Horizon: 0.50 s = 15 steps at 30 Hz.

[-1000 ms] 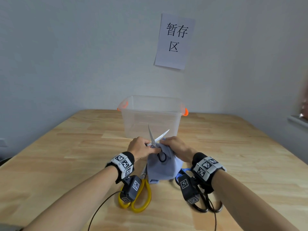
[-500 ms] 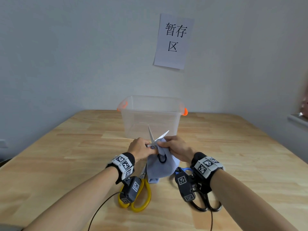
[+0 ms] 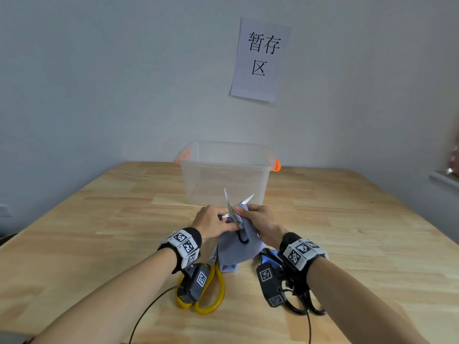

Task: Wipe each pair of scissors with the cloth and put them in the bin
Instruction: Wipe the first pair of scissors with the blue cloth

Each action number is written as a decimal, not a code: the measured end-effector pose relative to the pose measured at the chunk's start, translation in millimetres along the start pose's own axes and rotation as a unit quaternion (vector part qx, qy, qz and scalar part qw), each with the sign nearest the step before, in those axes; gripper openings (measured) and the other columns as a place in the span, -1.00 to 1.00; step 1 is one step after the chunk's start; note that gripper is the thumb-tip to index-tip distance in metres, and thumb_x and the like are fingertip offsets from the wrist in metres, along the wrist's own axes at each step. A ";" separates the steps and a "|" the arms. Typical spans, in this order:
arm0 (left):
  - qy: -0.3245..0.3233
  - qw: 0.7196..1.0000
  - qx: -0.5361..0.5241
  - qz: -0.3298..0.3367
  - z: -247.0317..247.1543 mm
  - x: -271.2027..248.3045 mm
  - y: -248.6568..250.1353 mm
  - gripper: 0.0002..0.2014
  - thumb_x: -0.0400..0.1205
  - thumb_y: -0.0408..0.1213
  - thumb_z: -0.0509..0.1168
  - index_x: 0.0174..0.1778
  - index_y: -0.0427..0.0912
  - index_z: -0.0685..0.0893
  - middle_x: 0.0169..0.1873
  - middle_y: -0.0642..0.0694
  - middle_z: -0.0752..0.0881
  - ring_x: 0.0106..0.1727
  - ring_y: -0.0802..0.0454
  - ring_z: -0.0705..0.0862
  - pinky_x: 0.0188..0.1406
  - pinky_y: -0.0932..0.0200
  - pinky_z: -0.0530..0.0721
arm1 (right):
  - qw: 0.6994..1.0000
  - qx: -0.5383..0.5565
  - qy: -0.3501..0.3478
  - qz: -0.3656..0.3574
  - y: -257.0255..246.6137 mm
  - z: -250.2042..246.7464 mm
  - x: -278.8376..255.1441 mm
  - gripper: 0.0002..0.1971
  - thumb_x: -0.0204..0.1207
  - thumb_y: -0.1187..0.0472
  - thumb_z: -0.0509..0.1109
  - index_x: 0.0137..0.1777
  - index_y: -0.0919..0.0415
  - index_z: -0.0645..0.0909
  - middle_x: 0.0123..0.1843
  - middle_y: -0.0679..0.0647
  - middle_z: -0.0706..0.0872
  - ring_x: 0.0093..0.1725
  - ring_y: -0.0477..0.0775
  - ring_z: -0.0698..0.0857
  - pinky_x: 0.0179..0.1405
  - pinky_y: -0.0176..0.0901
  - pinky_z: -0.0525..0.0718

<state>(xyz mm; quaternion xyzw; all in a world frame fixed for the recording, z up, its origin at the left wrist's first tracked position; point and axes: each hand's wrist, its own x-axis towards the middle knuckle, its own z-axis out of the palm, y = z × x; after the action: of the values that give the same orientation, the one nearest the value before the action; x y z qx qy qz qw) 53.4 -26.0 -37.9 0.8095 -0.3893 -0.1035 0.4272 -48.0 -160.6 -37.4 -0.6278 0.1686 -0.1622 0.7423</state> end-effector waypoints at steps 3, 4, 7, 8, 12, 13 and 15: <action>-0.012 1.000 -0.017 0.004 -0.8 1.3 -1.3 -0.45 0.33 0.01 0.68 -0.54 -0.12 0.40 -0.54 -0.02 0.41 -0.43 0.01 0.35 -0.34 0.13 0.28 | 0.999 -0.034 -0.019 -0.011 0.8 0.6 -3.4 -0.70 0.68 0.17 0.39 0.12 0.47 0.73 -0.06 0.32 0.82 -0.12 0.12 0.81 -0.12 -0.20 0.79; -0.015 1.000 -0.018 0.001 -1.0 1.5 -1.1 -0.45 0.32 0.00 0.69 -0.55 -0.11 0.39 -0.53 -0.02 0.42 -0.42 0.01 0.36 -0.33 0.13 0.30 | 0.999 -0.045 -0.021 -0.014 1.3 0.6 -3.5 -0.70 0.69 0.16 0.37 0.11 0.45 0.73 -0.07 0.30 0.82 -0.13 0.10 0.81 -0.12 -0.22 0.78; -0.019 1.000 -0.023 -0.009 0.1 3.2 -1.7 -0.46 0.30 -0.04 0.70 -0.55 -0.09 0.39 -0.51 -0.02 0.45 -0.39 0.02 0.39 -0.30 0.13 0.32 | 0.999 -0.022 -0.032 -0.003 1.2 2.7 -3.7 -0.72 0.72 0.17 0.32 0.05 0.41 0.72 -0.10 0.29 0.81 -0.15 0.10 0.80 -0.11 -0.17 0.78; -0.022 0.999 -0.027 -0.013 0.3 3.6 -2.1 -0.48 0.29 -0.04 0.70 -0.54 -0.10 0.42 -0.51 -0.02 0.45 -0.39 0.02 0.39 -0.29 0.12 0.32 | 0.999 0.000 -0.044 0.006 1.1 2.9 -3.1 -0.73 0.73 0.19 0.30 0.05 0.43 0.70 -0.10 0.31 0.80 -0.15 0.12 0.80 -0.10 -0.14 0.78; -0.023 0.998 -0.041 -0.034 -2.5 3.9 -1.0 -0.44 0.31 -0.05 0.70 -0.60 -0.05 0.36 -0.56 0.05 0.38 -0.38 0.03 0.35 -0.29 0.11 0.23 | 0.992 0.061 -0.099 0.053 -8.1 -1.6 -7.1 -0.79 0.73 0.41 0.19 0.06 0.51 0.66 -0.04 0.34 0.79 -0.07 0.21 0.81 -0.03 -0.07 0.79; -0.025 0.998 -0.043 -0.038 -3.8 4.6 -0.9 -0.43 0.31 -0.07 0.70 -0.59 -0.05 0.34 -0.56 0.04 0.36 -0.38 0.01 0.33 -0.28 0.11 0.21 | 0.990 0.060 -0.115 0.058 -10.2 -3.3 -8.8 -0.80 0.70 0.47 0.19 0.06 0.51 0.66 -0.04 0.33 0.80 -0.05 0.21 0.81 -0.03 -0.07 0.78; -0.033 0.997 -0.046 -0.043 -6.4 5.6 -1.4 -0.41 0.30 -0.06 0.70 -0.57 -0.06 0.32 -0.54 0.00 0.34 -0.39 0.00 0.31 -0.28 0.09 0.18 | 0.988 0.049 -0.134 0.056 -11.6 -6.8 -9.8 -0.83 0.64 0.54 0.23 0.09 0.52 0.65 -0.02 0.32 0.81 -0.01 0.22 0.81 -0.01 -0.07 0.78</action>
<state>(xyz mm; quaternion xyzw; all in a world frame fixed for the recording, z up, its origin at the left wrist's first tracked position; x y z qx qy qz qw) 61.1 -25.6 -34.2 0.8010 -0.3626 -0.1668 0.4463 -60.2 -164.0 -26.6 -0.5960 0.0945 -0.0431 0.7962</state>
